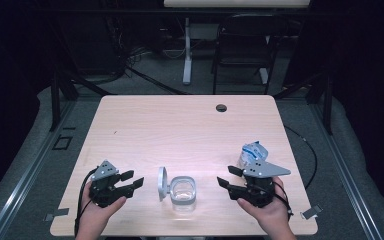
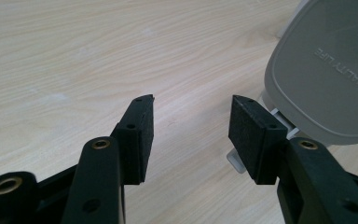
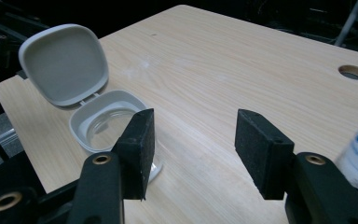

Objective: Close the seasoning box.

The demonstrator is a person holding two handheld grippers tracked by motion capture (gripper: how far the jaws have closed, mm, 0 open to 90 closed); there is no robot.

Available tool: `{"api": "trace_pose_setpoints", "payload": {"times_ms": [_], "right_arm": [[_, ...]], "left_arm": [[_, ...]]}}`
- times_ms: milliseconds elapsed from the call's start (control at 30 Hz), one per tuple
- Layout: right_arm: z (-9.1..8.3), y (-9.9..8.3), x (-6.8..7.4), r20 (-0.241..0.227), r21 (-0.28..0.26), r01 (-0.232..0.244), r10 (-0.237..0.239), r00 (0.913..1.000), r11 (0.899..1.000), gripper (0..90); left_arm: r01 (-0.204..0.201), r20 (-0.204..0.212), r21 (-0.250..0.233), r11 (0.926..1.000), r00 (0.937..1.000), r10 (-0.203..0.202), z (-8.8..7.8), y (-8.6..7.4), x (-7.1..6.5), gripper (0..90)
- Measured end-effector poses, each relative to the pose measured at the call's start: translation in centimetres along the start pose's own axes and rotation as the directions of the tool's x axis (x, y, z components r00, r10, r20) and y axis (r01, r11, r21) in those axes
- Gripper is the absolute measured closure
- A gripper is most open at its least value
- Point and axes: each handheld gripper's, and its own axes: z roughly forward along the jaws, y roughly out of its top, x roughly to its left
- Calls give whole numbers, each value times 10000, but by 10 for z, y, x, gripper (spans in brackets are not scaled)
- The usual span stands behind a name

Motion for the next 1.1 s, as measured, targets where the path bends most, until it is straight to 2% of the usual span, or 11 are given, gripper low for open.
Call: {"api": "trace_pose_setpoints", "payload": {"times_ms": [233,467,767,1033,1100], "right_arm": [[-11,-3,-18,457,288,-487,473,9978,9984,491],[-18,-4,-26,938,401,-589,549,9941,9975,494],[-32,-4,-38,1747,326,-1027,955,9800,9942,507],[-42,-9,-51,2244,188,-1455,1377,9647,9892,517],[-43,-10,-53,2346,328,-1481,1364,9625,9884,518]], "left_arm": [[84,-83,-38,10000,9999,-84,-1,0,1,501],[72,-72,-10,10000,9999,-72,0,0,0,500],[102,-114,-61,9999,9999,-103,-1,0,2,498],[106,-66,-84,9999,9999,-107,-2,0,2,497],[112,-73,-77,9999,9999,-113,-2,0,2,497]]}}
